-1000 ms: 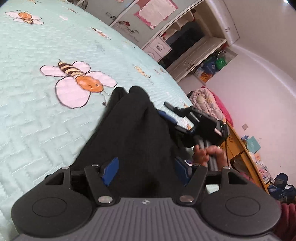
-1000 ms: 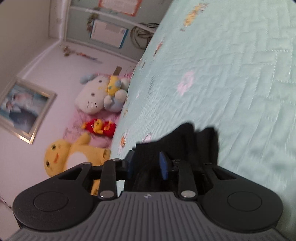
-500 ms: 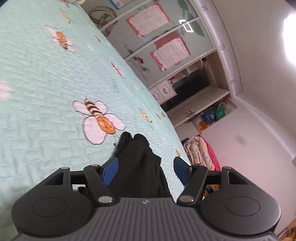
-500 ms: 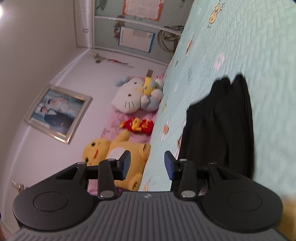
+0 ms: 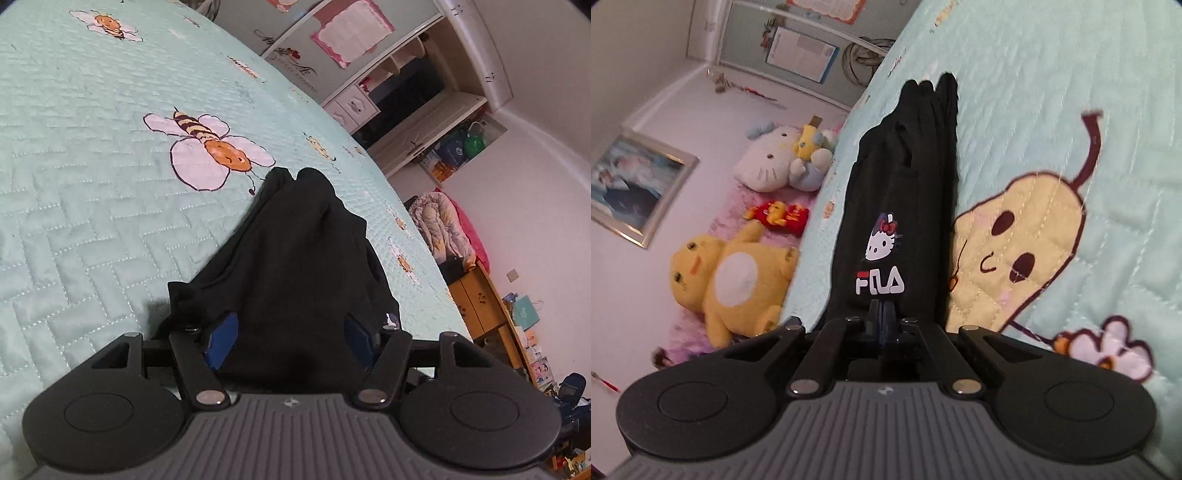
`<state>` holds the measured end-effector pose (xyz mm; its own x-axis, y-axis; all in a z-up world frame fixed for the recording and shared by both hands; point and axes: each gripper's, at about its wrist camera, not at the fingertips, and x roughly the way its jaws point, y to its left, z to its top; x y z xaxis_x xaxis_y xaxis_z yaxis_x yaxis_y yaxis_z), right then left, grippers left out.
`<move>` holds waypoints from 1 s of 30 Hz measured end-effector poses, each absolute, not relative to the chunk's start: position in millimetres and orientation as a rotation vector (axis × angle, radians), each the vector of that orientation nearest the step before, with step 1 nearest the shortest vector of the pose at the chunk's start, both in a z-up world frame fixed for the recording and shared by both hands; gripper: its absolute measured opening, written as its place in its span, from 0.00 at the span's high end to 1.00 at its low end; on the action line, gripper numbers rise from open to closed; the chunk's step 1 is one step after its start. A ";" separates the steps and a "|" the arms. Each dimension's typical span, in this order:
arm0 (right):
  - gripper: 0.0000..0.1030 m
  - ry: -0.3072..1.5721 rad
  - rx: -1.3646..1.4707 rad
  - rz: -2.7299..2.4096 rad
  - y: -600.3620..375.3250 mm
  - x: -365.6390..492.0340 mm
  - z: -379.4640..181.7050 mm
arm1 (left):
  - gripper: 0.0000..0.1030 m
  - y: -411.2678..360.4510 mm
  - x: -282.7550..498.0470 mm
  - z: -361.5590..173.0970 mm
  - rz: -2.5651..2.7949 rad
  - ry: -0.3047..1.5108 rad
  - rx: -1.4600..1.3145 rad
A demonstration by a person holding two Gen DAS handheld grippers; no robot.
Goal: Fold clothes
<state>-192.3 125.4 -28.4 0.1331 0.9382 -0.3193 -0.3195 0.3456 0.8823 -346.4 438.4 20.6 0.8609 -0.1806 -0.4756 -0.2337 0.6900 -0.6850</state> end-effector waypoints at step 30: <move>0.59 0.996 0.651 1.022 118.5 -216.9 -11.0 | 0.28 401.4 -340.3 38.4 0.090 0.650 -0.720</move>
